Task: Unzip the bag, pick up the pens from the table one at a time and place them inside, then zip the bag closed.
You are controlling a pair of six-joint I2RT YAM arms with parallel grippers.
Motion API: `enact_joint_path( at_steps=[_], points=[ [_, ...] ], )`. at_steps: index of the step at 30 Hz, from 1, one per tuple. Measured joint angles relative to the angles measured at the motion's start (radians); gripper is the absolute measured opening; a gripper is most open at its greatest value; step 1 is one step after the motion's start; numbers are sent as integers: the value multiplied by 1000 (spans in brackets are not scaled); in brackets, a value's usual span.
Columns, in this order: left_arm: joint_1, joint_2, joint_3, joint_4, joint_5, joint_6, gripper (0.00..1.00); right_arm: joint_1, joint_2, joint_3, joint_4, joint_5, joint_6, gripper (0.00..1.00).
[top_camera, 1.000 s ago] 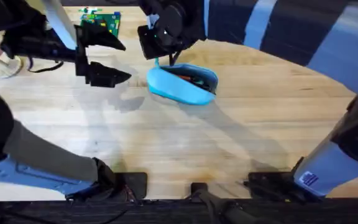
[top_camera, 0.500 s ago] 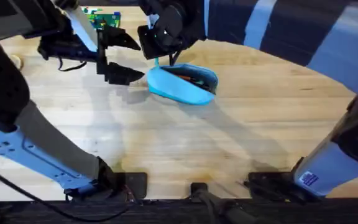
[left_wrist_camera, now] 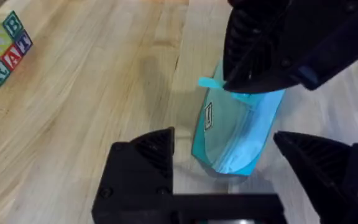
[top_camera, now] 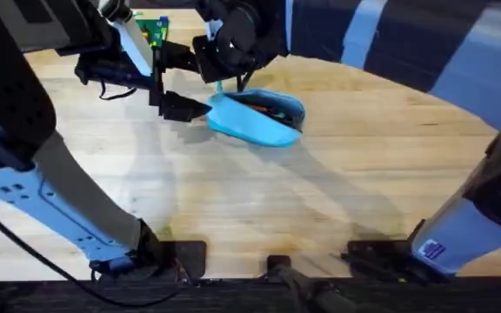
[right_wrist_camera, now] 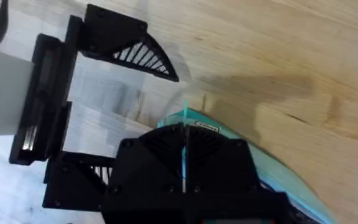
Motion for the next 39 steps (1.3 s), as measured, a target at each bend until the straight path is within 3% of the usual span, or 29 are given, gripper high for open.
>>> enact_joint_path(
  at_steps=[16,26,39],
  points=[
    [-2,40,0,-4,33,0,994,0,0,0,0,0,0,30],
    [-57,40,0,-11,23,0,994,0,0,0,0,0,0,30],
    [-61,40,0,-27,21,0,993,0,0,0,0,0,0,30]
  ],
)
